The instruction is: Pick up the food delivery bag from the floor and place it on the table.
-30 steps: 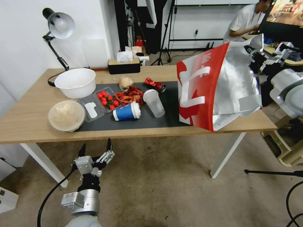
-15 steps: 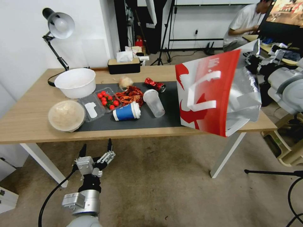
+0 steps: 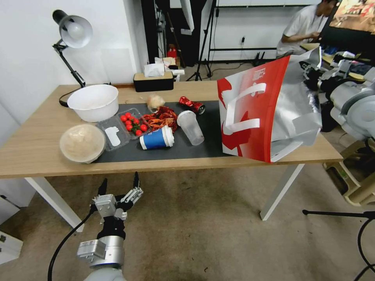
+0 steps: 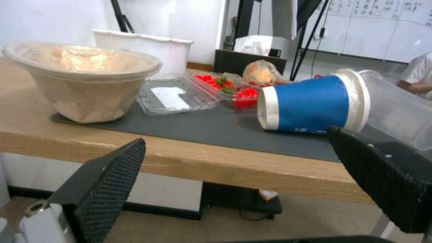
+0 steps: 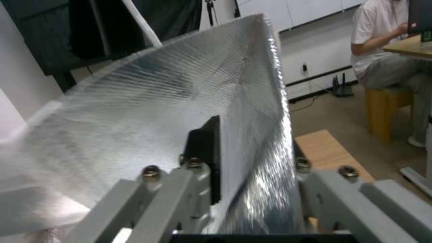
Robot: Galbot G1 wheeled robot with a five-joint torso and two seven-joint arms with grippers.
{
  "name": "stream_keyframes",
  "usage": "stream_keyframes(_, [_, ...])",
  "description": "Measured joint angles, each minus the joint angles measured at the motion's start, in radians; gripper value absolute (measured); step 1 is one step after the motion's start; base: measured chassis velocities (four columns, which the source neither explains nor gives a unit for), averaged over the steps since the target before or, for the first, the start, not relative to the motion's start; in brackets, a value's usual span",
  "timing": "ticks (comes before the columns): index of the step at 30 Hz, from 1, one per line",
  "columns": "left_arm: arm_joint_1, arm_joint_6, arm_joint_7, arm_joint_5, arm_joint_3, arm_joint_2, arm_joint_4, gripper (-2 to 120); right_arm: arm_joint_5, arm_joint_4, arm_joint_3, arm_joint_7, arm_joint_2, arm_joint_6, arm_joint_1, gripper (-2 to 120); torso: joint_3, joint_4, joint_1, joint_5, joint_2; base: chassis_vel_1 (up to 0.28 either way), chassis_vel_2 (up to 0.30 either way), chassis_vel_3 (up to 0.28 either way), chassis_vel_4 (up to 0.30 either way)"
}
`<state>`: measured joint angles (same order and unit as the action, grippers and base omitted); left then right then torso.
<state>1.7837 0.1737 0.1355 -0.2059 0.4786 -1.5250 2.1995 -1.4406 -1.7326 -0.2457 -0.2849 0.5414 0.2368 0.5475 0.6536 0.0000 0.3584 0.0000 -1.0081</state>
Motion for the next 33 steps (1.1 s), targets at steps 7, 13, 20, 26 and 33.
stream_keyframes(7, [0.004, 0.004, -0.008, 0.007, -0.001, -0.002, 0.000, 100, 0.005, 0.002, 0.000, 0.014, 0.001, -0.003, -0.003, 45, 0.000, 0.0000, 0.000, 0.0000, 0.000, 0.000, 0.000, 0.000, 0.000])
stream_keyframes(13, [0.005, 0.006, -0.010, 0.012, -0.002, -0.006, 0.001, 100, 0.012, -0.008, -0.004, 0.031, -0.001, -0.004, 0.006, 65, 0.000, 0.0001, 0.000, 0.0000, 0.000, 0.000, 0.000, 0.000, 0.000])
stream_keyframes(20, [0.006, 0.007, -0.010, 0.012, -0.004, -0.009, 0.009, 100, 0.015, -0.036, -0.031, 0.040, -0.002, -0.003, 0.040, 92, 0.000, 0.0001, 0.000, 0.0000, 0.000, 0.000, 0.000, 0.000, 0.000])
stream_keyframes(26, [0.006, 0.006, -0.011, 0.009, -0.004, -0.008, 0.012, 100, 0.016, -0.059, -0.066, 0.052, -0.002, -0.001, 0.085, 100, 0.000, 0.0000, 0.000, 0.0001, 0.000, 0.000, 0.000, 0.000, 0.000])
stream_keyframes(33, [0.006, 0.001, -0.011, 0.003, -0.001, -0.003, 0.021, 100, 0.020, -0.092, -0.124, 0.069, -0.018, 0.003, 0.143, 100, 0.000, 0.0000, 0.000, 0.0000, 0.000, 0.000, 0.000, 0.000, 0.000])
